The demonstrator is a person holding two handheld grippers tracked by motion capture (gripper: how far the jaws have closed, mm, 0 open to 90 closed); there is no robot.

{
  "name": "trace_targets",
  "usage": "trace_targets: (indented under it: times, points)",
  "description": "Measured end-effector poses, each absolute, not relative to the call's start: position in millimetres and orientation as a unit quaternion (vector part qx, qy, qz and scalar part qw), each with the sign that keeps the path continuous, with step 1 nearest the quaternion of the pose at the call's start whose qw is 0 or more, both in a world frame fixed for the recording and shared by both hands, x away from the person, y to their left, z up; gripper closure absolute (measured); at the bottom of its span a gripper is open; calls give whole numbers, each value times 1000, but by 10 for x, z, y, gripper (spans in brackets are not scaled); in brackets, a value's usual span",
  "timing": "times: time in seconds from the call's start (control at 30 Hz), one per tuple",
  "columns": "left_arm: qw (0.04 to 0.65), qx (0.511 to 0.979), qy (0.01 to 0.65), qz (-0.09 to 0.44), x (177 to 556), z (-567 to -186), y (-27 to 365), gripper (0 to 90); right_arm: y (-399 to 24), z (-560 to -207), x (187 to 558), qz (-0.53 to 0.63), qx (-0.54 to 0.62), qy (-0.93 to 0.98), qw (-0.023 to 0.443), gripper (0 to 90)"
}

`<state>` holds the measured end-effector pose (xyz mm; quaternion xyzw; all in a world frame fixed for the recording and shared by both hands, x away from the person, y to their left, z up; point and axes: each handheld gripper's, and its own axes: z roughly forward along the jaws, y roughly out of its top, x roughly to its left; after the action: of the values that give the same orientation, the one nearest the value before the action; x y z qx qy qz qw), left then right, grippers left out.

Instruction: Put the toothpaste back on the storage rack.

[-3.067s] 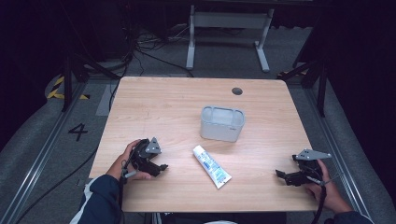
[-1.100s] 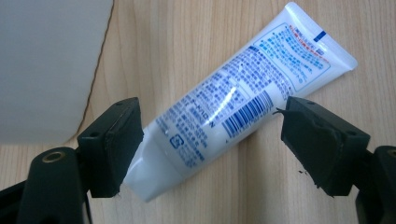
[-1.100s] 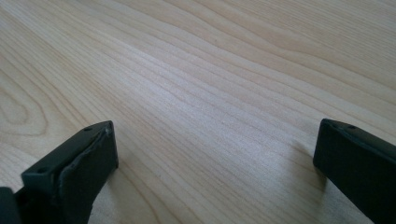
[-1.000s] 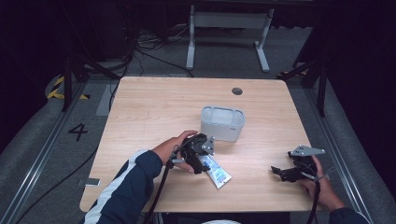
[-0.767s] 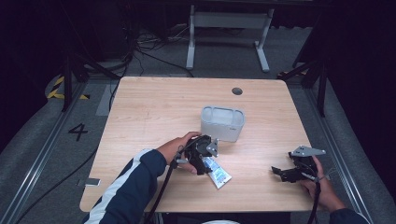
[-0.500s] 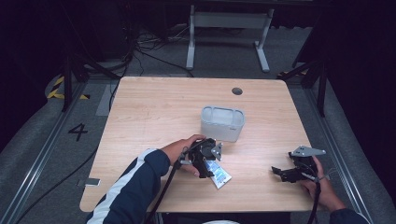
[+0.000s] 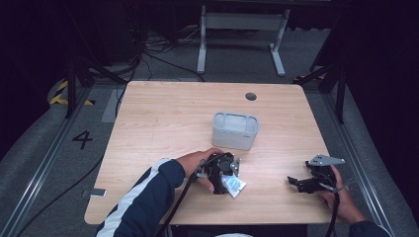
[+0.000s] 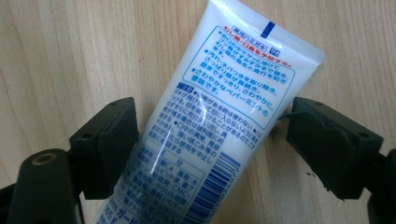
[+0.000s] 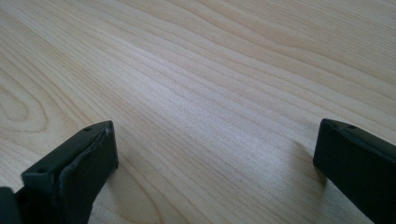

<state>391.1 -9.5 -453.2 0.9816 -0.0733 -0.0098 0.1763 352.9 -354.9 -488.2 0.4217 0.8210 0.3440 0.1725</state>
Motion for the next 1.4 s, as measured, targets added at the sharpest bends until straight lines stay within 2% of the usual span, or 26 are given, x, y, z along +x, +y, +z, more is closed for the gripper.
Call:
trace_targets:
  times: [0.4, 0.57, 0.7, 0.93, 1.13, 1.4]
  points:
    - [148, 985, -86, -25, 3932, -4507, -201, 234, -3549, -4882, 3529, 344, 422, 821, 173, 1]
    - [141, 986, -91, -23, 3950, -4470, -219, 372, -3550, -4881, 3527, 345, 422, 820, 172, 1]
    - [139, 986, -91, -24, 3939, -4457, -226, 428, -3551, -4881, 3527, 345, 422, 821, 172, 1]
    - [119, 988, -94, -21, 3939, -4442, -274, 418, -3550, -4881, 3527, 345, 422, 821, 172, 1]
    - [126, 987, -92, -23, 3941, -4458, -324, 364, -3550, -4881, 3527, 345, 422, 821, 172, 1]
    - [126, 988, -88, -24, 3905, -4463, -434, 351, -3551, -4881, 3527, 345, 422, 821, 172, 1]
